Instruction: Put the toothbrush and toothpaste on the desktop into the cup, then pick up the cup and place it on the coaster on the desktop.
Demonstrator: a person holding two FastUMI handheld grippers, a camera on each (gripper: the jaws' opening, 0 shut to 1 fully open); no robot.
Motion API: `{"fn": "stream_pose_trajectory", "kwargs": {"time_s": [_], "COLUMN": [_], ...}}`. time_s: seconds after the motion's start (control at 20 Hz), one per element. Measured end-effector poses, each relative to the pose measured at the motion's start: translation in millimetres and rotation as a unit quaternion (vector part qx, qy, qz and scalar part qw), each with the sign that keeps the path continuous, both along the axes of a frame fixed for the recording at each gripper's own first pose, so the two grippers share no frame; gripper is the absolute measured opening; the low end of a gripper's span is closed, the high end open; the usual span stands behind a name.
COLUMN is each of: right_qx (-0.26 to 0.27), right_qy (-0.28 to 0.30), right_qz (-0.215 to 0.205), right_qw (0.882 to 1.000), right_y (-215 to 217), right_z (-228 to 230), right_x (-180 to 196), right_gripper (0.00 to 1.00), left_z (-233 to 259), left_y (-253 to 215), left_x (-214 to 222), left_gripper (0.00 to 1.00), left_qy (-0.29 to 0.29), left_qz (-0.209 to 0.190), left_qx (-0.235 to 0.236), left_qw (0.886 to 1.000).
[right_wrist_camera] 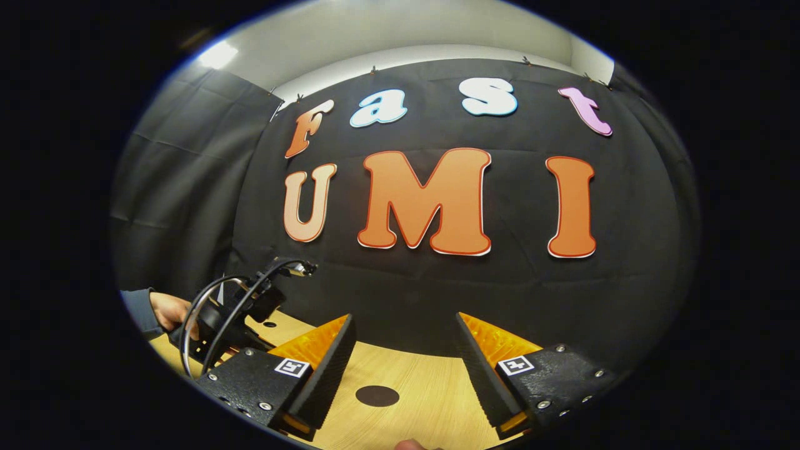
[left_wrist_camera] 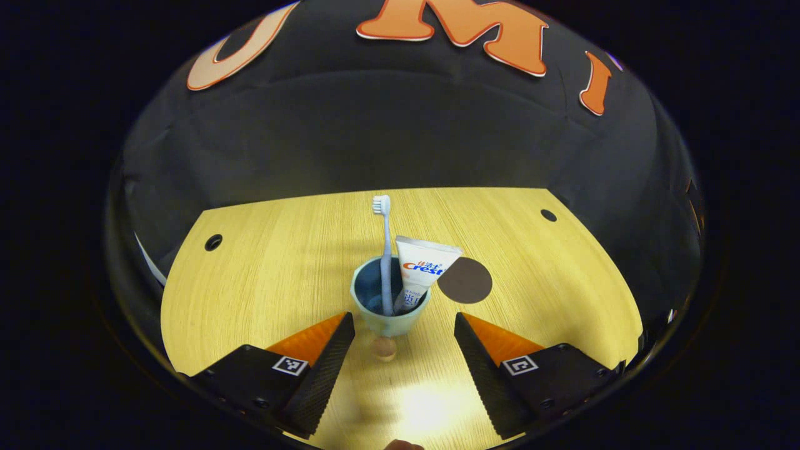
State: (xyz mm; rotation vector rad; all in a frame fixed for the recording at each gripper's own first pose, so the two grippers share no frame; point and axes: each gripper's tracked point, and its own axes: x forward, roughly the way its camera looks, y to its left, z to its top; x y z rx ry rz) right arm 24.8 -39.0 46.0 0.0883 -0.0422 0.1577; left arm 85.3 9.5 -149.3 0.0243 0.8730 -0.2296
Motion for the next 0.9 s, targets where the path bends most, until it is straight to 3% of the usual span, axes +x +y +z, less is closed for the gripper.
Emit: {"fn": "stream_pose_trajectory", "kwargs": {"time_s": [0.05, 0.15, 0.3, 0.6, 0.7, 0.8, 0.85, 0.9], "right_qx": [0.0, -0.001, -0.013, -0.005, -0.002, 0.002, 0.006, 0.01], "right_qy": [0.0, 0.0, 0.006, 0.018, 0.022, 0.027, 0.029, 0.032], "right_qz": [-0.002, -0.003, -0.006, -0.008, -0.01, -0.013, -0.013, -0.014], "right_qw": [1.0, 1.0, 1.0, 1.0, 1.0, 1.0, 0.999, 0.999], "right_y": [-3.5, -12.2, -21.0, -26.7, -29.3, -33.0, -33.6, -34.4], "right_z": [1.4, -2.4, -14.0, -25.3, -31.0, -35.8, -37.3, -38.9], "right_x": [-0.7, -7.8, -18.5, -23.9, -25.6, -26.9, -27.6, -27.4], "right_gripper": [0.94, 0.94, 0.94, 0.96, 0.96, 0.99, 0.99, 0.96], "left_z": [-2.3, -14.7, -20.9, -47.0, -58.2, -63.5, -63.7, -61.3], "left_y": [-1.5, -4.4, -5.6, -11.3, -11.6, -7.3, -5.1, -1.2], "left_x": [1.0, 3.8, 4.9, -4.2, -5.8, -3.6, -0.8, 3.3], "left_gripper": [0.97, 1.0, 0.97, 0.96, 0.86, 0.82, 0.71, 0.69], "left_qy": [0.014, 0.042, 0.066, 0.148, 0.172, 0.178, 0.177, 0.176], "left_qz": [-0.004, -0.009, -0.007, -0.014, -0.011, -0.006, -0.005, 0.001], "left_qx": [0.007, 0.02, 0.051, 0.05, 0.058, 0.064, 0.067, 0.073], "left_qw": [1.0, 0.999, 0.997, 0.988, 0.983, 0.982, 0.982, 0.982]}}
